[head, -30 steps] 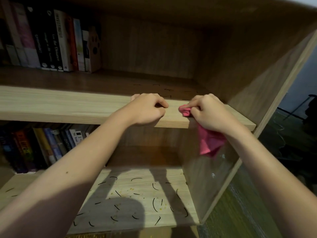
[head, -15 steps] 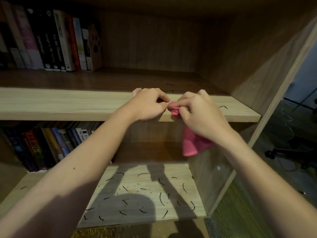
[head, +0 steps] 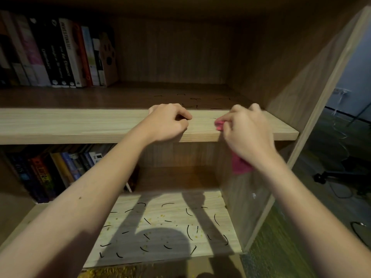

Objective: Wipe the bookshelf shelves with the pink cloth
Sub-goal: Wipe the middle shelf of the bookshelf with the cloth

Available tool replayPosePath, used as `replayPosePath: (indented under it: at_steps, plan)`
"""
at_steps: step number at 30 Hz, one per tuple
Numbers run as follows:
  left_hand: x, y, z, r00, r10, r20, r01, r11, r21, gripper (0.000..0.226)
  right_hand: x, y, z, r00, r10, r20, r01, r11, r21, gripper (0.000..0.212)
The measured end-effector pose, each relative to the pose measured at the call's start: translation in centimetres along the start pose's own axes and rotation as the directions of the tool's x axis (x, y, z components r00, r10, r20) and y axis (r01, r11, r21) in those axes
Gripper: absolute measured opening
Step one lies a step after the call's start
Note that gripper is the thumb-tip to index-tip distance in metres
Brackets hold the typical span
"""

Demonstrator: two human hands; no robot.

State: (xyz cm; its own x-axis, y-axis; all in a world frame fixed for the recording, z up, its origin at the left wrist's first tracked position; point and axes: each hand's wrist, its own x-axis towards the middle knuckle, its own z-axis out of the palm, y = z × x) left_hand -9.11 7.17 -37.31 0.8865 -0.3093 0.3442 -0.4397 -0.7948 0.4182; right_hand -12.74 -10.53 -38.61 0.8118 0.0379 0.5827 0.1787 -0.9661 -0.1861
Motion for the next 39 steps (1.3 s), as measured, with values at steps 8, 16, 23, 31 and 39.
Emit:
replayPosePath:
  at_steps: [8, 16, 23, 31, 39]
  plan:
    - [-0.2, 0.3, 0.3, 1.0, 0.0, -0.017, 0.001, 0.998, 0.068, 0.031, -0.1, 2.3, -0.7, 0.999, 0.01, 0.036, -0.014, 0.993, 0.116, 0.034]
    - [0.6, 0.8, 0.4, 0.994, -0.047, 0.101, 0.042, 0.998, 0.054, 0.04, 0.3, 2.4, -0.8, 0.977, -0.131, 0.167, 0.114, 0.987, 0.11, 0.037]
    - [0.8, 0.7, 0.9, 0.994, -0.075, 0.085, 0.057, 0.979, 0.196, 0.043, 4.3, -0.5, -0.2, 0.928, -0.1, 0.36, 0.084, 0.995, 0.06, 0.037]
    - [0.9, 0.7, 1.0, 0.996, -0.071, 0.059, 0.059, 0.981, 0.186, 0.043, 5.4, 0.8, 0.6, 0.949, -0.093, 0.302, 0.064, 0.992, 0.106, 0.035]
    - [1.1, 0.4, 1.1, 0.998, -0.058, 0.038, 0.051, 0.985, 0.163, 0.043, 2.9, 2.0, -0.1, 0.963, -0.159, 0.219, 0.107, 0.967, 0.231, 0.035]
